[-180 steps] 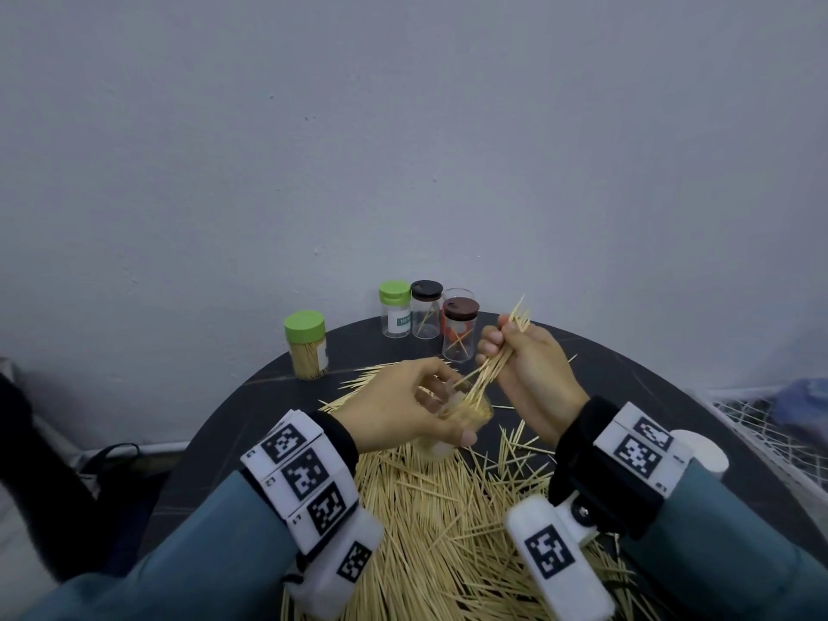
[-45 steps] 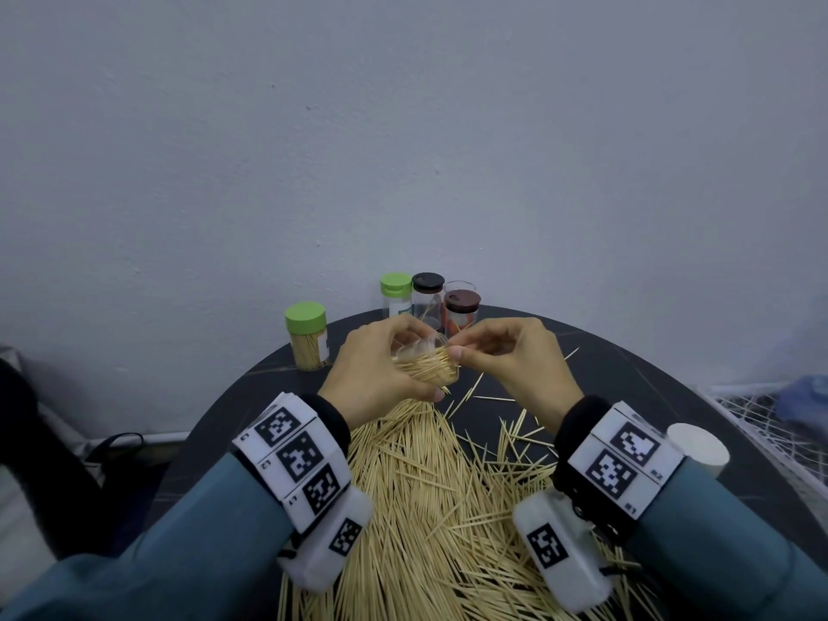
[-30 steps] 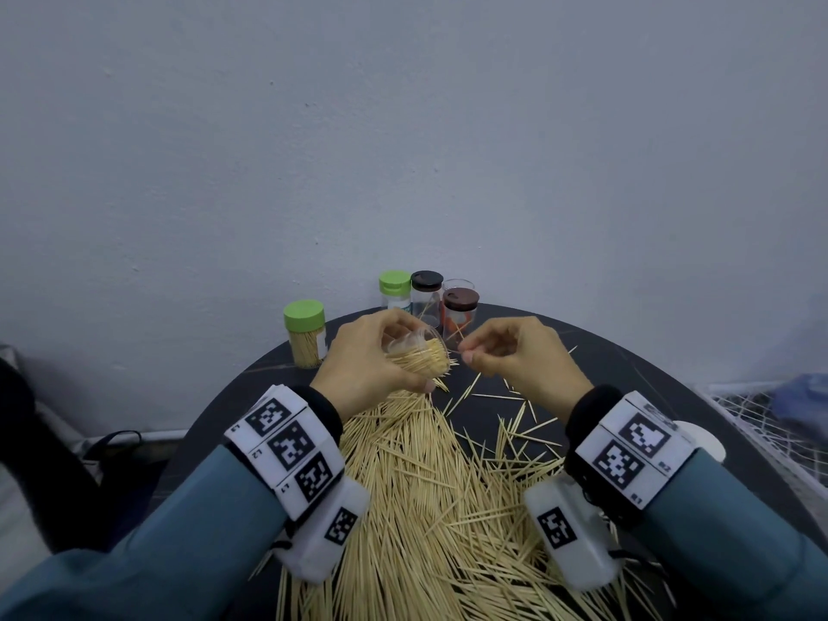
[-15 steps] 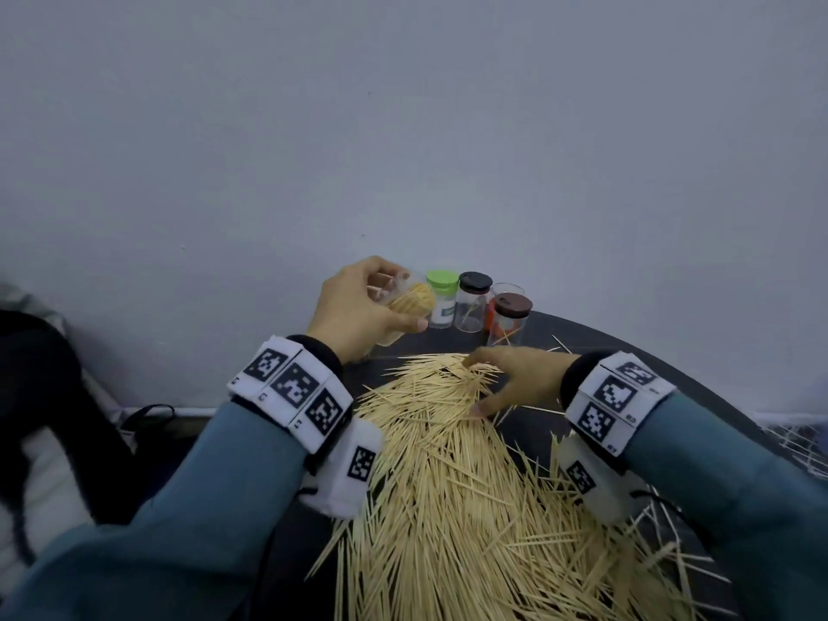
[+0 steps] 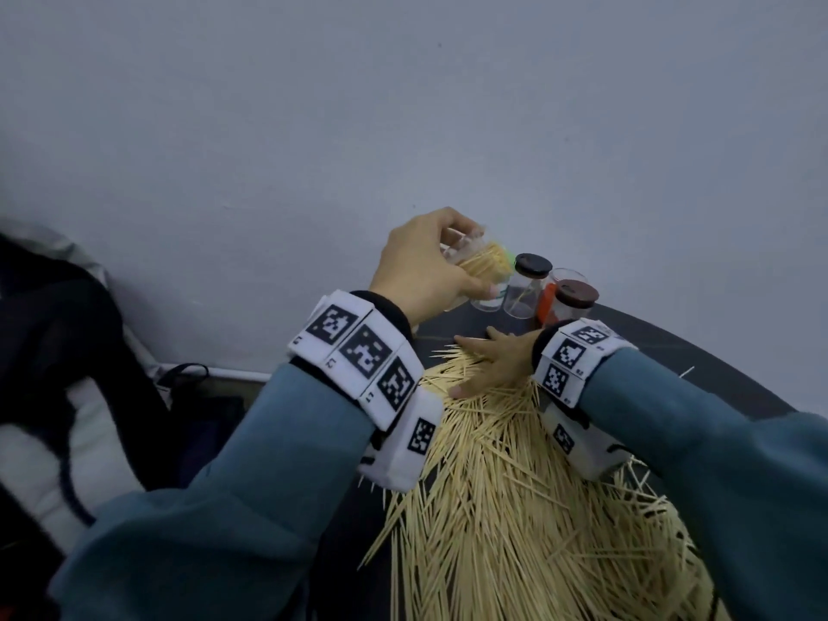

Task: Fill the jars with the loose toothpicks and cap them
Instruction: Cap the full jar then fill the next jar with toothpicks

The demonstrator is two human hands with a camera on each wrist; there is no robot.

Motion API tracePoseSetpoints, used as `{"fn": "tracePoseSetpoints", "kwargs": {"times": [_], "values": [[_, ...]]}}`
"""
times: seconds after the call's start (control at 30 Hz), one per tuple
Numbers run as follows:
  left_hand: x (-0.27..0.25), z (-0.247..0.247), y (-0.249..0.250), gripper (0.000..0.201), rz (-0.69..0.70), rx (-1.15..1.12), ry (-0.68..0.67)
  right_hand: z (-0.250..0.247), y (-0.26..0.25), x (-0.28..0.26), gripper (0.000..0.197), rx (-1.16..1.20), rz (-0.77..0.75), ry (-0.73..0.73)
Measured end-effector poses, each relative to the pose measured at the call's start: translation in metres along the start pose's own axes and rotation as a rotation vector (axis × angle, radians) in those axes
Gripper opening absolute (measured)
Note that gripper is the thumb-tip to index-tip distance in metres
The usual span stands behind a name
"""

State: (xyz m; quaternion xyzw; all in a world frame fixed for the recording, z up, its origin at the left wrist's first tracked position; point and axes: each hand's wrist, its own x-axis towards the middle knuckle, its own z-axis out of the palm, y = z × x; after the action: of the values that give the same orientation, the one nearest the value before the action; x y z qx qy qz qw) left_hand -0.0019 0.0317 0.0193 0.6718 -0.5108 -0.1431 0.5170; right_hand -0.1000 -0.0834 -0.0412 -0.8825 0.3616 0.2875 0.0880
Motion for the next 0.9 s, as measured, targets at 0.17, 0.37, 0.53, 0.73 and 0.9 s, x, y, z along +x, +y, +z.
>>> {"fn": "tracePoseSetpoints", "kwargs": {"times": [0.17, 0.37, 0.53, 0.73, 0.9], "values": [[-0.005, 0.004, 0.001, 0.057, 0.0, 0.016, -0.02, 0.015, 0.007, -0.025, 0.079, -0.029, -0.057, -0.013], [-0.009, 0.01, 0.002, 0.056, -0.013, -0.001, -0.037, 0.034, 0.027, -0.05, 0.066, 0.06, -0.143, -0.019], [-0.011, 0.017, 0.003, 0.056, 0.002, -0.011, -0.055, 0.025, 0.056, -0.077, 0.038, 0.255, -0.24, 0.146], [-0.009, 0.021, 0.002, 0.056, 0.014, -0.046, -0.048, 0.01, 0.116, -0.04, 0.031, 0.211, 0.047, 0.473], [-0.004, 0.025, 0.001, 0.056, 0.018, -0.036, -0.071, 0.007, 0.138, -0.002, 0.065, 0.142, 0.28, 0.279]]}}
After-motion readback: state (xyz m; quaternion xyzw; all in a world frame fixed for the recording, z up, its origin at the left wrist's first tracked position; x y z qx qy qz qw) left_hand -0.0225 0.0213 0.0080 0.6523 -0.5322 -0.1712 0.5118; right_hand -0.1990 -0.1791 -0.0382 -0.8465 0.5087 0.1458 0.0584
